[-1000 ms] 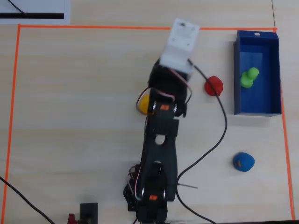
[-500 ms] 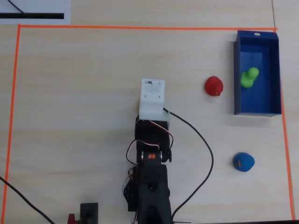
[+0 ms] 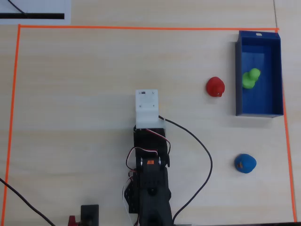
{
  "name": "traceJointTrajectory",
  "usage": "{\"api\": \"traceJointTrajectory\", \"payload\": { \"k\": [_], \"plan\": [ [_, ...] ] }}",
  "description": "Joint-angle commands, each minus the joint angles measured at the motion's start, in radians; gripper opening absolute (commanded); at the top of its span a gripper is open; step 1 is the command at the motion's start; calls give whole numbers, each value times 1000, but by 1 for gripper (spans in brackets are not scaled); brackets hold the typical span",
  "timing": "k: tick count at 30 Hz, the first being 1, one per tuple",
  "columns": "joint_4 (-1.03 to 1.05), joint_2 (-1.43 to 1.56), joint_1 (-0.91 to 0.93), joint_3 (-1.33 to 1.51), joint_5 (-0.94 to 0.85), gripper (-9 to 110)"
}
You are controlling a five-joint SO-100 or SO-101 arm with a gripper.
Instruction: Grasp green duck and put it into box.
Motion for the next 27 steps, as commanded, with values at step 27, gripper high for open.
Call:
{"api": "traceJointTrajectory", "payload": {
  "k": [27],
  "plan": [
    [439,112,-38,21,-20,0]
  ]
}}
